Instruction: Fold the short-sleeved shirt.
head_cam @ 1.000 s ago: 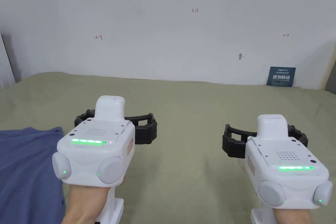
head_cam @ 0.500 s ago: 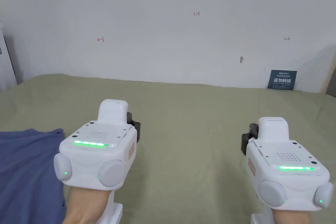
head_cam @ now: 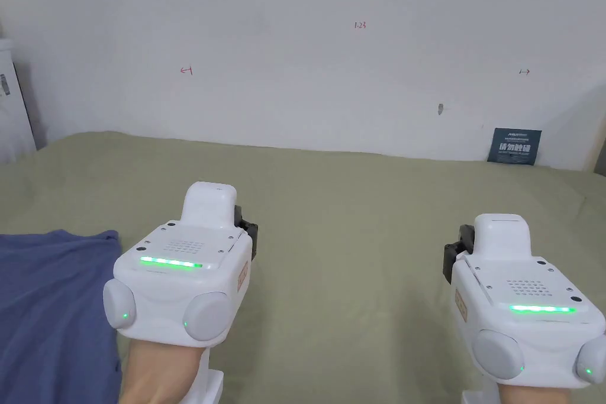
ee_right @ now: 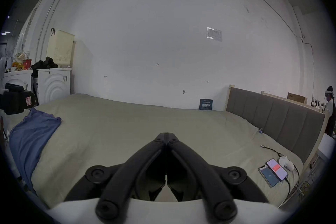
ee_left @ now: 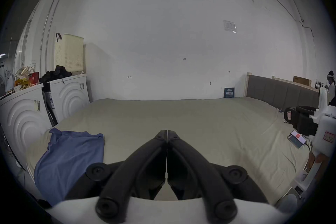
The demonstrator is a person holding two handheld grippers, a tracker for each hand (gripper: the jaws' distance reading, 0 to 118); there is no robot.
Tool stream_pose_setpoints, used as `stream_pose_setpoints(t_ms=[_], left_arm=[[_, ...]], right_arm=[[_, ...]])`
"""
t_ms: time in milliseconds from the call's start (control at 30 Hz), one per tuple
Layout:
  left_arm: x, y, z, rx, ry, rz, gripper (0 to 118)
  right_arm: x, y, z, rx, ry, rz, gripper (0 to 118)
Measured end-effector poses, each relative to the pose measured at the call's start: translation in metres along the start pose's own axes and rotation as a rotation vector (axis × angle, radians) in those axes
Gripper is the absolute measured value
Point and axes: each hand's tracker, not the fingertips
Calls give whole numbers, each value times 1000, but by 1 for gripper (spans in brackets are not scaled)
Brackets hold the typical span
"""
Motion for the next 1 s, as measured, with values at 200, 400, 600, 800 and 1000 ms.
stream_pose_setpoints(t_ms=[200, 400, 600, 800, 1000], left_arm=[[-9, 1, 3, -5, 19, 12, 0], [-38, 2, 16, -5, 78, 11, 1], [-104, -4, 42, -20, 234, 16, 1], [-182, -8, 81, -37, 409, 58, 1], [-255, -16, 116, -60, 569, 89, 1]], right_arm=[[-7, -1, -1, -5, 14, -3, 0], [-31, 7, -8, -1, 62, -4, 0], [-96, 13, -15, -1, 201, -31, 0], [-180, 15, -20, 0, 378, -29, 0], [-253, 23, -15, 1, 512, -31, 0]])
